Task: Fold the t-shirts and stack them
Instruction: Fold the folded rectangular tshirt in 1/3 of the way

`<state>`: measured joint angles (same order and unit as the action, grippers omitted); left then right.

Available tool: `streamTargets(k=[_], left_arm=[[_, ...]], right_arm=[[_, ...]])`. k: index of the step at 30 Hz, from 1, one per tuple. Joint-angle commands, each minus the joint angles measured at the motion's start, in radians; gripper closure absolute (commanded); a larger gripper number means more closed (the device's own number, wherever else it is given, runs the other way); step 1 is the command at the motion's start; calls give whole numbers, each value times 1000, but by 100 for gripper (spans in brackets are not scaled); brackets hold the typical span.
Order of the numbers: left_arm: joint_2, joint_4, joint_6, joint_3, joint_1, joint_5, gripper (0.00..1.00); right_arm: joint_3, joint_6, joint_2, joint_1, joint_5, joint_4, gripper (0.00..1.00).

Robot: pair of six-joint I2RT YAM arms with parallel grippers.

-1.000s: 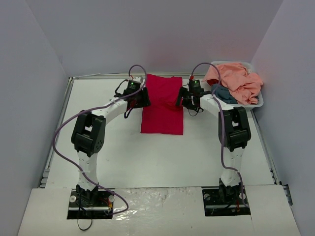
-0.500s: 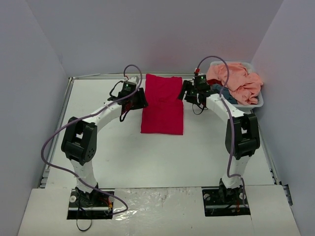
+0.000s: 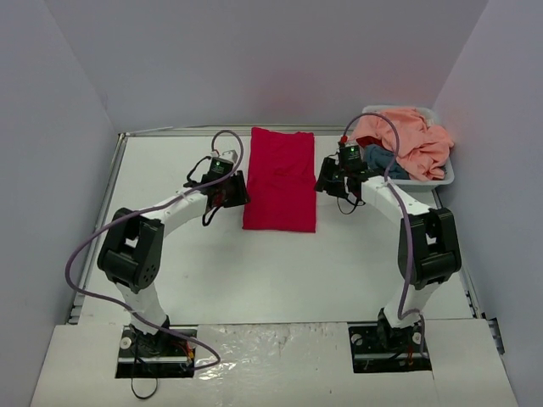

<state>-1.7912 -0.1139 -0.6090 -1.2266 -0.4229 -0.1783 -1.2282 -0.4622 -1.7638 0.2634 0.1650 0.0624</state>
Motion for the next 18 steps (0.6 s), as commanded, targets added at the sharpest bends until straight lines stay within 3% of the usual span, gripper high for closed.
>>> streamTargets(k=[1,10,18], left_arm=[[101,16,-14,55,-14,20,69],[148,39,-11,203,-51,45,69],[124,34,-2,219,-60,71,69]], right_arm=[[47,13,110,11,-5,19,53],[167,7,164,36,-28,19,52],[197,8,158,45,-44,8,52]])
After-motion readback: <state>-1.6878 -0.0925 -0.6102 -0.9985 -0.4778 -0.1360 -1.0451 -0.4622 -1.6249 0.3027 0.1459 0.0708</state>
